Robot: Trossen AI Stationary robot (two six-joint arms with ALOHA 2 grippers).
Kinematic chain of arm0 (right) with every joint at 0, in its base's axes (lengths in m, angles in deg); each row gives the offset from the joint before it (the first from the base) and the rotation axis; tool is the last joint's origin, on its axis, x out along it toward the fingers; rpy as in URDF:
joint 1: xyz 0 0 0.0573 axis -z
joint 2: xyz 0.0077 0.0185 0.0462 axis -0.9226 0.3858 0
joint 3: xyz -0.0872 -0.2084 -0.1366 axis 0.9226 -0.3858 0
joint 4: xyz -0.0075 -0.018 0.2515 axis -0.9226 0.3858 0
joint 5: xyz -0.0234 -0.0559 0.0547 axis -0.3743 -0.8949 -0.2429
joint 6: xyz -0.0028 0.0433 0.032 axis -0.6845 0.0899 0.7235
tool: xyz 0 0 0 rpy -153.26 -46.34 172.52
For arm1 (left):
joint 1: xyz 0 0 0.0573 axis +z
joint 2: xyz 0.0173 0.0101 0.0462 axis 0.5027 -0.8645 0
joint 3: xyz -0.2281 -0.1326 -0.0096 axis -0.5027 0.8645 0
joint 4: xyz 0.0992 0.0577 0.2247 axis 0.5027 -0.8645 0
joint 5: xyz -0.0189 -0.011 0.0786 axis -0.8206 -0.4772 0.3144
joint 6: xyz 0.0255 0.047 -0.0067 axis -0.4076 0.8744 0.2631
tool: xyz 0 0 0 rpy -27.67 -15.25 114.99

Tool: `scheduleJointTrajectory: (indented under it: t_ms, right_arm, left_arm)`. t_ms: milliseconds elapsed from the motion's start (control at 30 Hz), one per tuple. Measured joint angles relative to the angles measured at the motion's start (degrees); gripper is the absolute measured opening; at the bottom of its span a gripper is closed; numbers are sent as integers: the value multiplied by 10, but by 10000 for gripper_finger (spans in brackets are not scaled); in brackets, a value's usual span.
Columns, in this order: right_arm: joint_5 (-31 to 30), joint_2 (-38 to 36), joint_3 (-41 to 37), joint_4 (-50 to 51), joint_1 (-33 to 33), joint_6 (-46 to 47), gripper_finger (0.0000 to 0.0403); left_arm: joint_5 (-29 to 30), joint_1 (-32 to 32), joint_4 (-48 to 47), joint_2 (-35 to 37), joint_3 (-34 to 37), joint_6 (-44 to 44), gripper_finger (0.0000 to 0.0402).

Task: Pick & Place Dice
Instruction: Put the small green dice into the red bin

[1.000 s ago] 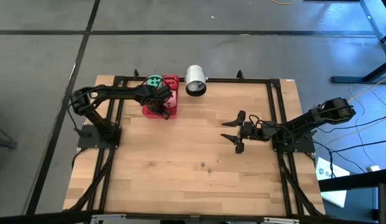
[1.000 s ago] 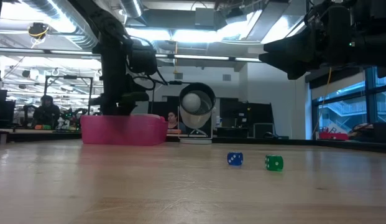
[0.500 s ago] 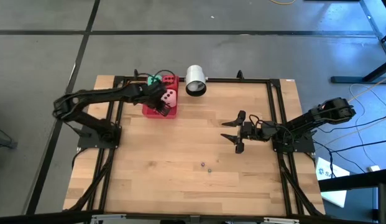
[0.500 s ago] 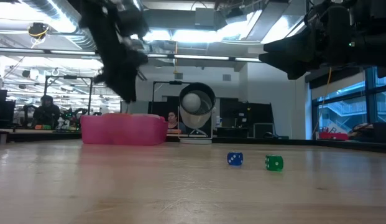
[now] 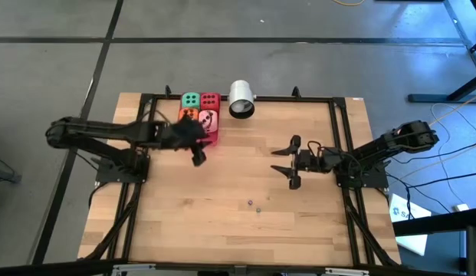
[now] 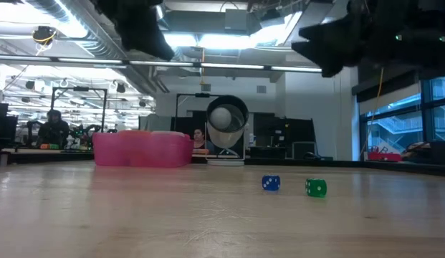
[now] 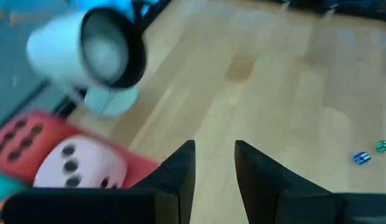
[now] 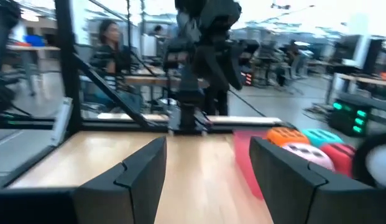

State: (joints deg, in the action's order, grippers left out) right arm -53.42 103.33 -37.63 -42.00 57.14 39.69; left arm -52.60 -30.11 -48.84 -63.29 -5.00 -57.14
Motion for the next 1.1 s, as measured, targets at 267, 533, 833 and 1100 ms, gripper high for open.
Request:
scheduleJointTrajectory:
  t_ms: [267, 533, 833, 1100]
  right_arm:
    - [51, 0, 55, 109, 30, 31, 231]
    - [80, 4, 98, 256, 6, 107, 231]
    - [-39, 76, 99, 270, -95, 231, 231]
    - [-100, 123, 99, 204, -154, 281, 231]
  left_arm:
    - [44, -106, 223, 0, 131, 26, 102]
    - [12, -159, 499, -1, 268, 28, 102]
    - [15, -201, 576, -27, 310, -12, 102]
    - [17, -202, 555, -74, 310, -43, 102]
